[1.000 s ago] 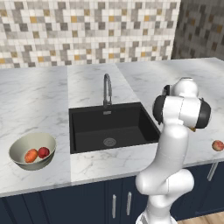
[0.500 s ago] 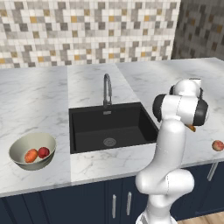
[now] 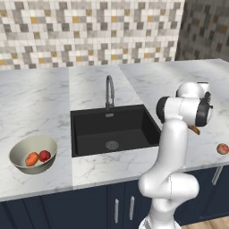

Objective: There is a mixed pile of frozen fruits and vegetables on the counter. Locate all the frozen vegetables and place the items in a bowl on the counter. Take all the frozen fruits and defrost them in a running sink.

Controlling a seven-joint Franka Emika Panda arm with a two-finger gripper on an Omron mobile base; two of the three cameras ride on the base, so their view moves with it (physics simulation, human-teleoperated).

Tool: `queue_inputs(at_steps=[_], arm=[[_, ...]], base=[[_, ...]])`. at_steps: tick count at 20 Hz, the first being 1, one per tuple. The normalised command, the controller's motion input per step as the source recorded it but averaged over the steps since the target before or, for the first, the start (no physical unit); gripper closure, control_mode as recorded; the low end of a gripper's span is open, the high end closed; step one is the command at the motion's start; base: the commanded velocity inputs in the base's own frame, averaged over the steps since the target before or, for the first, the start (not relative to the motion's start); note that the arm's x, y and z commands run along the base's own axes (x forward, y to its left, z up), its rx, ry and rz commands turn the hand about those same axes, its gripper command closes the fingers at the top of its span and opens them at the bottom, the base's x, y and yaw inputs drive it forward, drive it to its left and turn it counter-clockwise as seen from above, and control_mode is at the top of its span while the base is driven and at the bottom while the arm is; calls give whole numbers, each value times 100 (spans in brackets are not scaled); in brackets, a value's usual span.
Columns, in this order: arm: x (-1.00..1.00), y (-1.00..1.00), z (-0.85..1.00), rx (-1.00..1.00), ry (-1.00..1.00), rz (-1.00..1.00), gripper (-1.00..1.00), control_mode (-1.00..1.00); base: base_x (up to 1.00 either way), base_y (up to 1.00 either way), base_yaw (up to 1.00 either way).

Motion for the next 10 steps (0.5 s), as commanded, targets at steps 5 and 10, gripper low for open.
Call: queue_inputs(at_steps=[5, 10], arm=[[25, -10, -20, 0, -1, -1, -100, -100], [24, -5, -23, -1, -3, -1, -100, -100]], base=[[0, 0, 0], [0, 0, 0]])
